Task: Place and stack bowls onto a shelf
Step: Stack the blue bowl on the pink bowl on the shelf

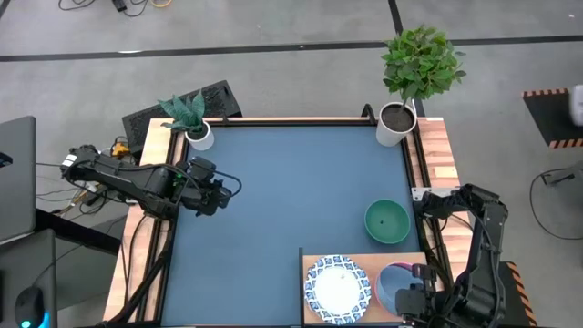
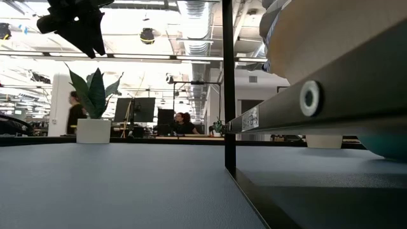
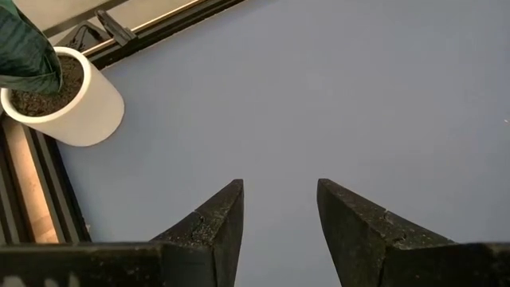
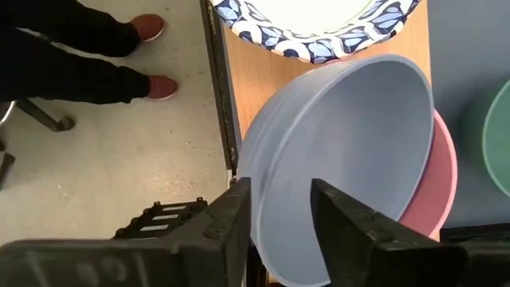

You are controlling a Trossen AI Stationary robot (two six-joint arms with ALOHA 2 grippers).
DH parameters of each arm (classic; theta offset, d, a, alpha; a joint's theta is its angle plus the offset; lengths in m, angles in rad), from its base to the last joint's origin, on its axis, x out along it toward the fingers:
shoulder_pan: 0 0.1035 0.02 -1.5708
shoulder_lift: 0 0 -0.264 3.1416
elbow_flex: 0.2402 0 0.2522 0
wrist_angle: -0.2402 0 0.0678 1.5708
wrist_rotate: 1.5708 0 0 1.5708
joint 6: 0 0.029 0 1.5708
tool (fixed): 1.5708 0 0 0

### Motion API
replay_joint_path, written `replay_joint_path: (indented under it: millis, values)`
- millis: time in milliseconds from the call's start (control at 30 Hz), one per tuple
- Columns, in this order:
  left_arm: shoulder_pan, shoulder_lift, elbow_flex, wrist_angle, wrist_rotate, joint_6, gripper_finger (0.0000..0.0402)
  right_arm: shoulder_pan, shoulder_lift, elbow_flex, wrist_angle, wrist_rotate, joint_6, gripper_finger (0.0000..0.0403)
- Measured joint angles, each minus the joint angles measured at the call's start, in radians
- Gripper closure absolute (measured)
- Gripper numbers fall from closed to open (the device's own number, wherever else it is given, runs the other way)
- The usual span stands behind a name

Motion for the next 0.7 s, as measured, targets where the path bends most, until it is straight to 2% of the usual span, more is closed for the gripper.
replay_joint_path:
  millis: [100, 200, 333, 533, 700]
  values:
    - [0.000, 0.000, 0.000, 0.000, 0.001, 0.000, 0.0255, -0.010, 0.000, 0.000, 0.010, 0.000, 0.001, 0.0237]
    - [0.000, 0.000, 0.000, 0.000, 0.011, 0.000, 0.0255, -0.026, -0.001, 0.000, 0.033, 0.000, -0.005, 0.0243]
    - [0.000, 0.000, 0.000, 0.000, 0.035, 0.000, 0.0255, -0.035, -0.001, 0.000, 0.083, -0.002, -0.012, 0.0282]
    - [0.000, 0.000, 0.000, 0.000, 0.038, 0.001, 0.0255, -0.032, -0.004, 0.000, 0.119, -0.040, 0.013, 0.0384]
    - [0.000, 0.000, 0.000, 0.000, 0.032, 0.008, 0.0255, -0.030, 0.008, 0.000, 0.110, -0.006, 0.063, 0.0373]
